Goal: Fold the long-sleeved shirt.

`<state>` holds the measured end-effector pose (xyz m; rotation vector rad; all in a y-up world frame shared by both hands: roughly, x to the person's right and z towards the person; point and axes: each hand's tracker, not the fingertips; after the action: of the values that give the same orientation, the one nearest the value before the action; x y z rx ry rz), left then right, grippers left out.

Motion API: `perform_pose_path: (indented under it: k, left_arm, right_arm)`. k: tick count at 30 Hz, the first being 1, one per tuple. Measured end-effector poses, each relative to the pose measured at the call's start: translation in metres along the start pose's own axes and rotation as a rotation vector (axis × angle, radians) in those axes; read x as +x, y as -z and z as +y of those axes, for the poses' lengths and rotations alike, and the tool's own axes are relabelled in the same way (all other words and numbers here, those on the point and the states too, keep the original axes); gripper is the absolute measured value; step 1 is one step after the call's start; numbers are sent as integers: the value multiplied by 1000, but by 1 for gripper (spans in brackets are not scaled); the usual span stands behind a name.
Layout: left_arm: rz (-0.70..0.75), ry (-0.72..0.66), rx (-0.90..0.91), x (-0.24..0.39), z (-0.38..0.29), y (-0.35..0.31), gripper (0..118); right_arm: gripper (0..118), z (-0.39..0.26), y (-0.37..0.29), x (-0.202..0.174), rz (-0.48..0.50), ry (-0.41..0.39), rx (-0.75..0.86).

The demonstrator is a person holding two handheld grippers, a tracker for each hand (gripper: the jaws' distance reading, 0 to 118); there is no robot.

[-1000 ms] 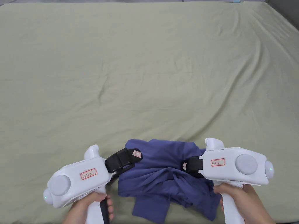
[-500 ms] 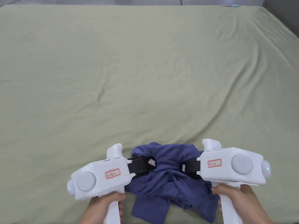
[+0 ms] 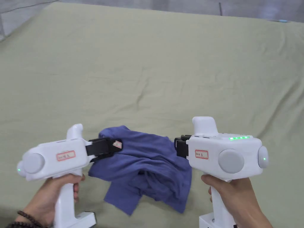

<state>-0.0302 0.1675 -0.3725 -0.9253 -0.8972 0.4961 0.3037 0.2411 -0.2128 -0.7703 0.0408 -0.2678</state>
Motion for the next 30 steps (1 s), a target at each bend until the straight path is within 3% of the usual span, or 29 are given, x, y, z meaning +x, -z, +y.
perform_pose_path:
  k: [7,11,14,15,17,22,24,25,27,28,30]
  left_arm:
    - [156,49,29,-119,83,-124,11]
    - [245,-16,81,-165,102,-156,11]
    - [235,-30,97,-166,101,-159,11]
    - [233,-35,95,-164,99,-154,21]
    - [273,-27,96,-155,97,-152,117]
    - [398,19,152,-120,82,-163,118]
    - [450,80,181,-109,109,-175,118]
    - [431,129,173,-93,111,-178,114]
    - [360,203,210,-46,106,-182,94]
    - [328,237,247,-22,104,-182,94]
    - [336,273,297,24,100,-169,8]
  right_arm:
    - [3,27,58,-81,147,-61,-24]
    - [3,29,84,-105,164,-103,-49]
    - [3,29,92,-115,171,-138,-48]
    - [3,30,93,-118,171,-146,-49]
    - [3,32,95,-123,168,-158,-51]
    - [3,45,88,-136,133,-174,-18]
    - [3,50,74,-134,148,-166,11]
    - [3,53,66,-132,157,-158,24]
    - [3,58,46,-125,150,-152,60]
    - [3,62,34,-120,146,-155,87]
    - [3,70,11,-110,123,-144,146]
